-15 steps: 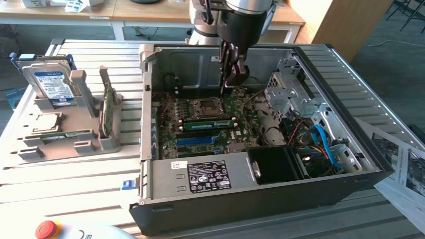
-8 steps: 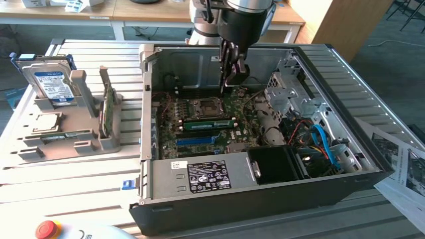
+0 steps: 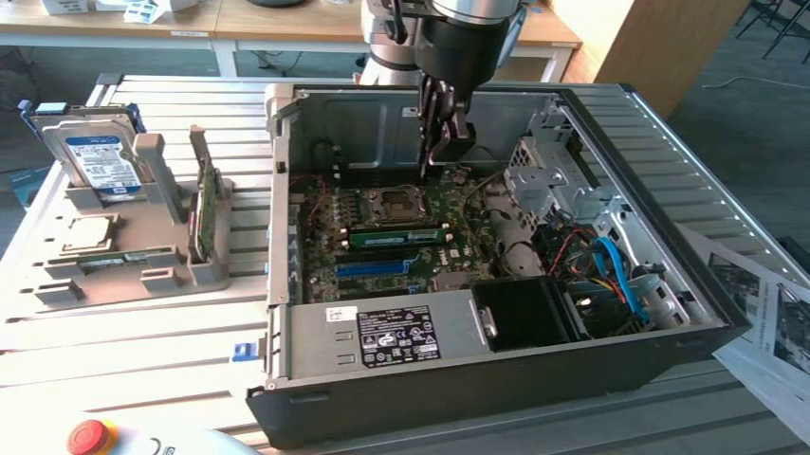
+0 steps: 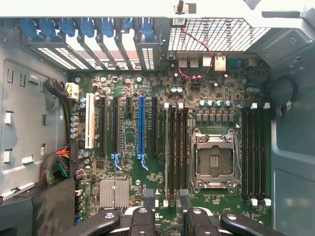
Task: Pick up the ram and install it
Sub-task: 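Press down the ram until it locks into place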
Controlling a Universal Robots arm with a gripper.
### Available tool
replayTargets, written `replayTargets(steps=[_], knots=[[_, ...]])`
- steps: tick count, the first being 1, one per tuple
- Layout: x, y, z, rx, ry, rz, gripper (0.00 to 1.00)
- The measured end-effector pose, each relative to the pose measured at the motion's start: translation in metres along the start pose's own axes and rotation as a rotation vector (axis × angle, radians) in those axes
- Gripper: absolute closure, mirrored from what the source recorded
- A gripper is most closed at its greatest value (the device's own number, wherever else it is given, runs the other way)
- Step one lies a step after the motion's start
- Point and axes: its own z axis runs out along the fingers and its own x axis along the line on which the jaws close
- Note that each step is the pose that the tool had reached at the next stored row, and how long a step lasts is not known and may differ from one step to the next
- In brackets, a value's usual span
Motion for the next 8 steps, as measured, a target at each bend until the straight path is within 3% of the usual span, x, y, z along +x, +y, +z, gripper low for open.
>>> replayTargets(steps=[4, 8], knots=[[0.0000, 0.0000, 0.0000, 0.0000, 0.0001, 0.000, 0.70], [0.0000, 0.0000, 0.0000, 0.0000, 0.0001, 0.000, 0.89]])
